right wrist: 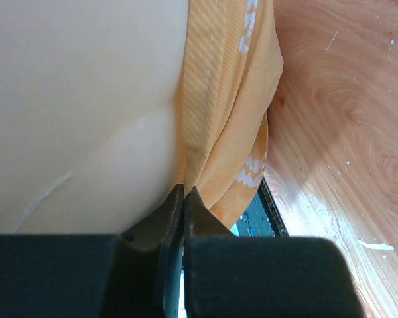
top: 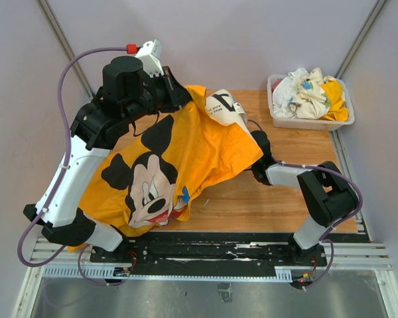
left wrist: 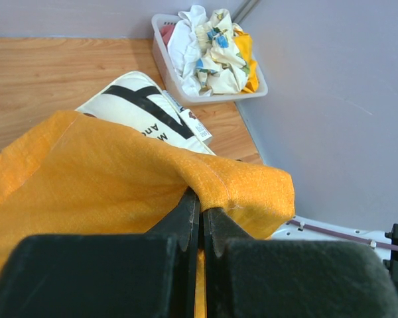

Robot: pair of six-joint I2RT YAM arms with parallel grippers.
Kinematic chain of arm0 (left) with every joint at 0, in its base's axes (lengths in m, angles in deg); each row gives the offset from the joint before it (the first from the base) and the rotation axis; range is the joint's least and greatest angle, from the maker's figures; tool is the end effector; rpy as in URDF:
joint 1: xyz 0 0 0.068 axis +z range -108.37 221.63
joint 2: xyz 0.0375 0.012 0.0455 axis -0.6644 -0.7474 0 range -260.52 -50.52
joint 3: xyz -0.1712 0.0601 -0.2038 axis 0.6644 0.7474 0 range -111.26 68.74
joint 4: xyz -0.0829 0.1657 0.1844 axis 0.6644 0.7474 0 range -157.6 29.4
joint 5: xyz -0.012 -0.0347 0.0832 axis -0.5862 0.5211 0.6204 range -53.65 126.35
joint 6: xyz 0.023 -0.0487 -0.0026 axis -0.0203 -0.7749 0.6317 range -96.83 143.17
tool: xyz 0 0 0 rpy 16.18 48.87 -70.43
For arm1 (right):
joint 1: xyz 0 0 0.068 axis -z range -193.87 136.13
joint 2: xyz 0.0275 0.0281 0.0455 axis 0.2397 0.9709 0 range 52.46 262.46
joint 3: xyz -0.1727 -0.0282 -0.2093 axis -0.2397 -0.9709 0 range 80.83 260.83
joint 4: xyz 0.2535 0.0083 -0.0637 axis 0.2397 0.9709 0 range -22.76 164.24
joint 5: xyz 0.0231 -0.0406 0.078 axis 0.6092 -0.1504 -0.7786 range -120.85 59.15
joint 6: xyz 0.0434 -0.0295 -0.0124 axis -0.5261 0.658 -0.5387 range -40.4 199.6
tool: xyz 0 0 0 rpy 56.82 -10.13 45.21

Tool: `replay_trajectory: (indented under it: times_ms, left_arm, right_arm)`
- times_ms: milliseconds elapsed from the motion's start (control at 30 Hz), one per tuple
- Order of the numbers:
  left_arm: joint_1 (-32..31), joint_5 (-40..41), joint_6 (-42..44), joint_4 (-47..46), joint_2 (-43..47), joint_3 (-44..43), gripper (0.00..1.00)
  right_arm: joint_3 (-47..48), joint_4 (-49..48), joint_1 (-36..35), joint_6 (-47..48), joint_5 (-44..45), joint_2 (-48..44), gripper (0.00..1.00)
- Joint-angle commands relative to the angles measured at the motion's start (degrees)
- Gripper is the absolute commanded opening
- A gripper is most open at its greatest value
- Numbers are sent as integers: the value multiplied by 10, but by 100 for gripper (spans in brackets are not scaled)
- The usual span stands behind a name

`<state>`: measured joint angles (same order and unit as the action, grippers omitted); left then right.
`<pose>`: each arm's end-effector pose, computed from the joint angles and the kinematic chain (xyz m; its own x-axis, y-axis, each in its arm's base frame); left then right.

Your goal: Remove the trousers from the hanger

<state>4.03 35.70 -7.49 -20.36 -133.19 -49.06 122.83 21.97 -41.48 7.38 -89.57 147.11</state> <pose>0.2052 -0.1587 0.5425 -0.4586 -0.2903 -0.8399 0.4476 0.7410 -0.5005 0.2778 0.1797 0.2063 -0.9791 0.0457 -0.1982 -0.1943 0.0773 0.9779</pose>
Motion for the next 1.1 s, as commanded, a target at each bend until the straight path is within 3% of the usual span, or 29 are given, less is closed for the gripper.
replay_trajectory:
  times_ms: [0,100,233,267,467,733,900,1067]
  left_arm:
    - [3,-7,-1,-88,16,-29,0]
    - [6,-4,3,-78,16,-26,0]
    - [11,-4,11,-84,21,-6,0]
    - [13,-6,12,-87,23,1,0]
    - [28,-28,11,-110,23,21,0]
    - [81,-76,6,-147,15,24,0]
    - [134,-141,-26,-209,15,28,0]
    - [184,-205,-93,-320,25,44,0]
  right_arm:
    - [8,-2,4,12,8,-25,1]
    - [11,98,30,72,27,-86,0]
    - [96,419,64,252,93,-185,1]
    - [119,455,72,276,103,-202,1]
    - [227,538,126,303,106,-236,1]
    - [448,619,133,311,135,-205,1]
    - [614,663,134,302,142,-156,1]
    - [711,663,134,295,157,-130,1]
